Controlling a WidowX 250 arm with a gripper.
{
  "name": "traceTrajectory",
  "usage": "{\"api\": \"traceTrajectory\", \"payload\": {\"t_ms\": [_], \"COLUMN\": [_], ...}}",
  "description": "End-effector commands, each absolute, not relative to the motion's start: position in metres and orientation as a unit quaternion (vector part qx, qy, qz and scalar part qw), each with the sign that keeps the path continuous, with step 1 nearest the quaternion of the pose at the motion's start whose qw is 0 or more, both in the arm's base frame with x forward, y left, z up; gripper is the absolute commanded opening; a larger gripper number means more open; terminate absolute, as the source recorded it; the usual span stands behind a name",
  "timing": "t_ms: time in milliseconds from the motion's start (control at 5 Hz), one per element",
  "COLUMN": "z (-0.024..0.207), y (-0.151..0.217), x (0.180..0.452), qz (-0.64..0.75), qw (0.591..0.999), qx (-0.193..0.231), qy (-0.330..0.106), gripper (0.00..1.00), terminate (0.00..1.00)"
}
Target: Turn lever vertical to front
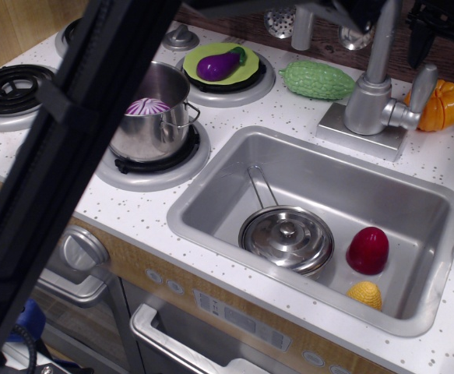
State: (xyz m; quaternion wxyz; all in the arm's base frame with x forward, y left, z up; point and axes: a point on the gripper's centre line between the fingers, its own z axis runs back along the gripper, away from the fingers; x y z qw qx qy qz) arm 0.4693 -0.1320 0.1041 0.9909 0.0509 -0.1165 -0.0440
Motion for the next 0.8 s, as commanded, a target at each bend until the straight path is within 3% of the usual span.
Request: {"api": "traceTrajectory", "payload": {"t_ms": [0,200,600], "z": [0.125,0.121,0.111], "y": [-0.116,-0.115,-0.116], "x": [0.478,0.477,0.472], "qz": [-0.025,-0.012,0.016], "qw": [0.988,0.989,0.989], "qx": [0.038,0.029,0.030], "qy": [-0.149,-0.145,-0.141], "gripper": [1.00,0.00,0.00], "terminate": [0.00,0.00,0.00]}}
